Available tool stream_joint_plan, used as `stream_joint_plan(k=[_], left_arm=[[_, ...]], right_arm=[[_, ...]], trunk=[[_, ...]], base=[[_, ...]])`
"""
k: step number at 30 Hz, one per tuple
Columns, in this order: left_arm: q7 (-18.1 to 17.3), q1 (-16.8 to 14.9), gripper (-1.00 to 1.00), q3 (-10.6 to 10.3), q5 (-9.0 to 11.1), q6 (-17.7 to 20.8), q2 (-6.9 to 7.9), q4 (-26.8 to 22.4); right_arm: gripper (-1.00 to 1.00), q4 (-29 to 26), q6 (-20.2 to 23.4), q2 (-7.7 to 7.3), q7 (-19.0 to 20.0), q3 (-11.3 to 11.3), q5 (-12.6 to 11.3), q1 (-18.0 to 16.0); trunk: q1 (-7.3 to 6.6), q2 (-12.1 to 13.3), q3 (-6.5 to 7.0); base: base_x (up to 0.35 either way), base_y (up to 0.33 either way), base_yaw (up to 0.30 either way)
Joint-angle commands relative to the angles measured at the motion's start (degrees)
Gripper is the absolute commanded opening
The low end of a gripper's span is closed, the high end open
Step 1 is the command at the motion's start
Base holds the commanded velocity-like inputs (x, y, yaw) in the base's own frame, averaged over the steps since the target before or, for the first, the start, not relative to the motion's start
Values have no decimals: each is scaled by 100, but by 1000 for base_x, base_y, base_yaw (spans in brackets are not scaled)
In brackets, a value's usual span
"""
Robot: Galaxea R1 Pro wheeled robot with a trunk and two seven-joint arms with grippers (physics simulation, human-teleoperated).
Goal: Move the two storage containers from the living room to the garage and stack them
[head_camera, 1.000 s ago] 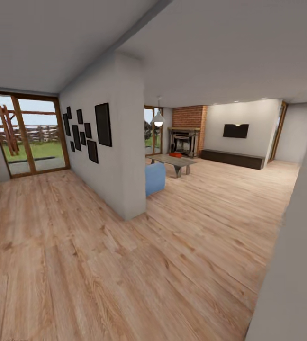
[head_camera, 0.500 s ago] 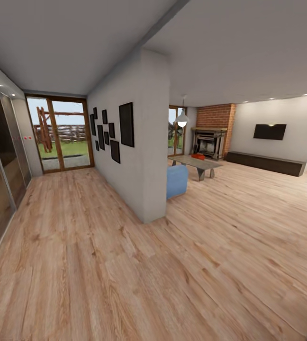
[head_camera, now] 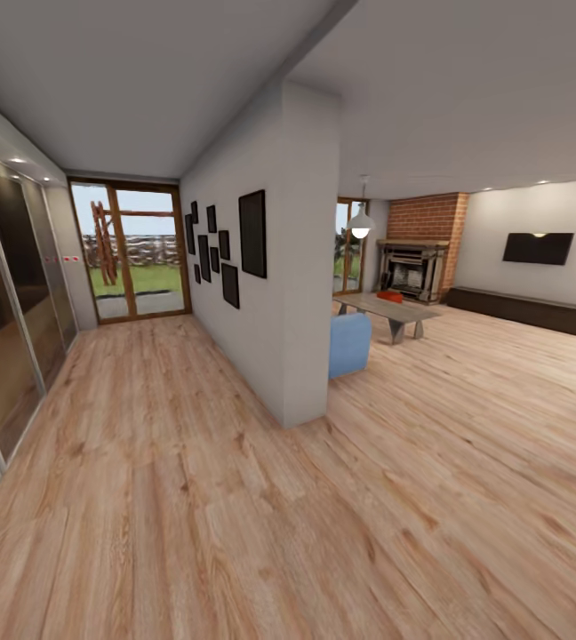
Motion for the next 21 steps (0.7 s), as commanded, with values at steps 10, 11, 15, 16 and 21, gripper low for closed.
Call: stream_joint_plan(k=[10, 11, 15, 16, 21], left_arm=[[-17, -5, 100, -38, 53, -20, 1, 7], [-17, -5, 100, -38, 53, -21, 3, 7], [-17, -5, 100, -38, 53, -22, 3, 7], [-17, -5, 100, -38, 53, -22, 2, 7], [-17, -5, 100, -38, 53, -25, -3, 7]], right_arm=[[100, 18, -35, -11, 14, 29, 5, -8], [100, 19, -36, -12, 14, 29, 4, -9], [100, 19, -36, -12, 8, 18, 0, -10], [100, 19, -37, -11, 7, 12, -1, -11], [100, 17, -37, -2, 5, -45, -45, -9]], trunk=[[4, -6, -8], [4, -6, -8], [4, -6, -8], [4, -6, -8], [4, -6, -8]], base=[[322, 0, 0], [323, 0, 0], [323, 0, 0], [323, 0, 0], [323, 0, 0]])
